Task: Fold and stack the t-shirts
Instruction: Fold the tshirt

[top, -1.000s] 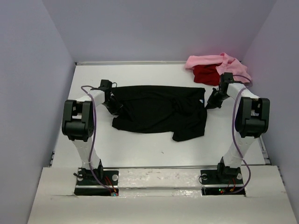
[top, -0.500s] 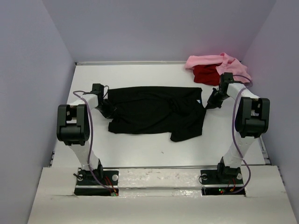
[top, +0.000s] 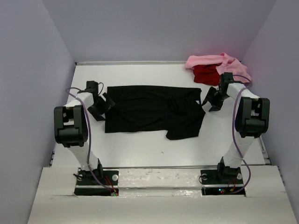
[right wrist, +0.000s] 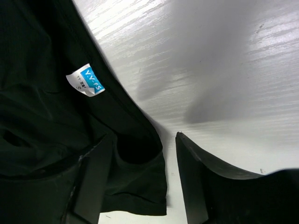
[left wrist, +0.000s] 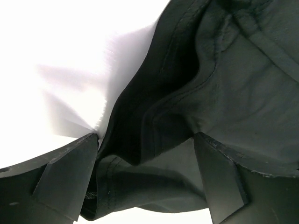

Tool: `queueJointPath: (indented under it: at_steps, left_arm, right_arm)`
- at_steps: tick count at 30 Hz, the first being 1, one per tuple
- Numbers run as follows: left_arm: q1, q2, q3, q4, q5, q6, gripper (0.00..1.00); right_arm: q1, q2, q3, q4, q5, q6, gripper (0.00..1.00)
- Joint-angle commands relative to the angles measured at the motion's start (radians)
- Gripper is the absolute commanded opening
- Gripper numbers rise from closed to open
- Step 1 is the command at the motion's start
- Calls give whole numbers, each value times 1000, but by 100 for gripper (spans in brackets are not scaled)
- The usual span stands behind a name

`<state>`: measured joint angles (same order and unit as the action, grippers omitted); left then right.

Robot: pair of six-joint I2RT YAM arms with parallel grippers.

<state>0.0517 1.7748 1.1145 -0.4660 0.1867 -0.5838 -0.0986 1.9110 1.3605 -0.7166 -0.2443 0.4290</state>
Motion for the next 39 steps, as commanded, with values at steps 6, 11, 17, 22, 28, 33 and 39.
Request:
queueJointPath:
  at_steps: [6, 11, 17, 22, 28, 33, 39]
  left_arm:
    - [10, -107, -74, 3, -67, 64, 99]
    - [10, -173, -94, -20, -52, 91, 99]
    - [10, -322, -165, -30, -26, 98, 99]
    - [11, -567, -246, 62, 60, 147, 99]
    - [10, -624, -268, 137, 278, 242, 99]
    - [8, -624, -228, 188, 471, 380, 99]
    - [7, -680, -145, 214, 594, 458, 99]
  right_arm:
    - [-1, -33, 45, 26, -38, -3, 68]
    - [-1, -84, 26, 11, -47, -7, 68]
    - [-1, -214, -84, 51, -124, -9, 68]
    - [-10, -357, -190, 112, -234, -3, 75]
    - [-10, -484, -317, 175, -263, -22, 100]
    - [-10, -532, -327, 186, -293, -9, 100]
    - [-10, -555, -317, 172, -316, -6, 100]
